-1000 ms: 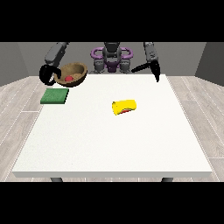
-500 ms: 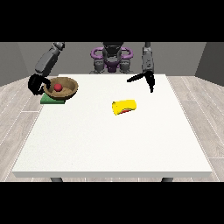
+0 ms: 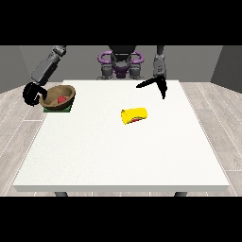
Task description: Pick the cup and pour the ball into the bowl, then pick the bowl and place it on the pad
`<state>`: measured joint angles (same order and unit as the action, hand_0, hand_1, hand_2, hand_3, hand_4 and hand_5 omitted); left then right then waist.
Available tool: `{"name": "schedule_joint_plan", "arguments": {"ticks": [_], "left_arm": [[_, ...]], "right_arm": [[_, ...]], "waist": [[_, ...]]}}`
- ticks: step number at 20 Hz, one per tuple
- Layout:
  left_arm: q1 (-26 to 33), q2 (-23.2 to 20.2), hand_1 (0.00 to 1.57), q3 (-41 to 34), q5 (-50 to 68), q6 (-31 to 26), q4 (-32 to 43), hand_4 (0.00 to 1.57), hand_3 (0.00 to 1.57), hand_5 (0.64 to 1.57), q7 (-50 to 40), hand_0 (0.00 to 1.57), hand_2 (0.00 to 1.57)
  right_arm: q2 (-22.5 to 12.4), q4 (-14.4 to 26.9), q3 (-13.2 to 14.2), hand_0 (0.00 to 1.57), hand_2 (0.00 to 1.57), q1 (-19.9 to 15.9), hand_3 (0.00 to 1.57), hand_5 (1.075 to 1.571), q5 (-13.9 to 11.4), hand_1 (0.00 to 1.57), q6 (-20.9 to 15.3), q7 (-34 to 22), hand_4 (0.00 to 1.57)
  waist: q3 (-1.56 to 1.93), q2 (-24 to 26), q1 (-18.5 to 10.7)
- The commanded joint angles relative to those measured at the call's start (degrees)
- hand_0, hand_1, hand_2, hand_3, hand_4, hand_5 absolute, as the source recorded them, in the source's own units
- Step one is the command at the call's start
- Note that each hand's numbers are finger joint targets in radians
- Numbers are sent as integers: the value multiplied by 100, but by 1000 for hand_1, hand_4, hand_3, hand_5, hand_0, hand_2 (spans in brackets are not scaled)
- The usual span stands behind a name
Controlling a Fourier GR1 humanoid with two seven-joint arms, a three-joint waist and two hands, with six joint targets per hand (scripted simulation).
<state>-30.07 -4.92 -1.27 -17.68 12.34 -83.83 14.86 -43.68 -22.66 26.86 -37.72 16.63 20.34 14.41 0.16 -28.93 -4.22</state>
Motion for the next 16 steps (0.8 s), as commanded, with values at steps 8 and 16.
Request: {"name": "schedule_joint_plan", "arguments": {"ticks": [8, 16], "left_arm": [[373, 131, 0, 200, -72, -29, -577, 0, 0, 1566, -572, 0, 0], [349, 11, 0, 0, 147, -204, -466, 0, 0, 1566, -562, 0, 0]], "right_arm": [[-345, 489, 119, 1571, 1571, -355, 0, 1568, 125, 1571, 195, -550, 765], [88, 354, -289, 1571, 1571, -69, 927, 1570, -227, 1571, 86, -306, 711]], "waist": [[-11, 384, 118], [-13, 504, 102]]}}
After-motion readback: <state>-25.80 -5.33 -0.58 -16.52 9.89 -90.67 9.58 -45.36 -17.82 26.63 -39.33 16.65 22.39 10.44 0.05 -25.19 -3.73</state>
